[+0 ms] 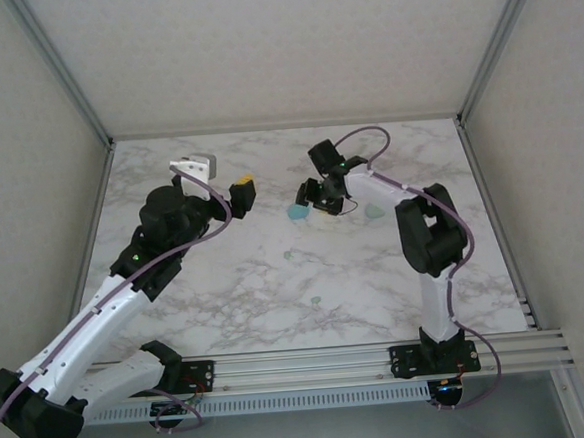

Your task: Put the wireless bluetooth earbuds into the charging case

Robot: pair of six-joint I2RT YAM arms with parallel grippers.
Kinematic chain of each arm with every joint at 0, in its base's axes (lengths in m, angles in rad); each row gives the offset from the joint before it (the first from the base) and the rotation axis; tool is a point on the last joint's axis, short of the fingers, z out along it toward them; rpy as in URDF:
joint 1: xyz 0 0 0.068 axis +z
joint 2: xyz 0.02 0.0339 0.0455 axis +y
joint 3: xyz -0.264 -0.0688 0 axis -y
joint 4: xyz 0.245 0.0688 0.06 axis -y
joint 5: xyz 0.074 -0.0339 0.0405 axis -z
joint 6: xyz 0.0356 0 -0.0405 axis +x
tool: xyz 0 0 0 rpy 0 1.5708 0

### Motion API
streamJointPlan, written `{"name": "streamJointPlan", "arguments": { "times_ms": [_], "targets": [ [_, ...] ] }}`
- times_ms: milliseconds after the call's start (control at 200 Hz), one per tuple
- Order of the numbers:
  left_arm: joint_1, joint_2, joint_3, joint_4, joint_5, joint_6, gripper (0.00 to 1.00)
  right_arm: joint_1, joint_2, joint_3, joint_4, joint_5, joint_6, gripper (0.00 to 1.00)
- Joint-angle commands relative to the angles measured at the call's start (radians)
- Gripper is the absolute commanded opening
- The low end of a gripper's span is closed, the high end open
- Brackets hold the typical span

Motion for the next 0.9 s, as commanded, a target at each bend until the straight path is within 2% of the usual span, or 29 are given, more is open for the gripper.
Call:
{"name": "streamJointPlan", "arguments": {
  "times_ms": [0, 155, 250, 315, 611, 896],
  "targets": [
    [0.009, 0.003, 0.043, -0.019, 0.016, -0.006, 1.0, -0.048, -0.156, -0.051, -0.068, 0.143, -0.111, 0.68],
    [0.012, 0.016, 0.048, -0.018, 0.036, -0.044, 1.0, -0.247, -0.2, -0.168, 0.018, -0.01, -0.179, 0.69],
    [0.012, 0.027, 0.062, -0.028, 0.051, -0.058, 1.0, -0.344, -0.147, -0.157, 0.02, -0.121, -0.218, 0.69],
    [0.012, 0.034, 0.072, -0.038, 0.059, -0.062, 1.0, -0.385, -0.103, -0.124, 0.007, -0.151, -0.243, 0.69],
    [0.012, 0.04, 0.086, -0.059, 0.082, -0.063, 1.0, -0.417, 0.116, 0.119, -0.166, -0.198, -0.376, 0.66],
    [0.012, 0.046, 0.086, -0.059, 0.08, -0.055, 1.0, -0.418, 0.148, 0.101, -0.223, -0.232, -0.444, 0.63]
  ]
}}
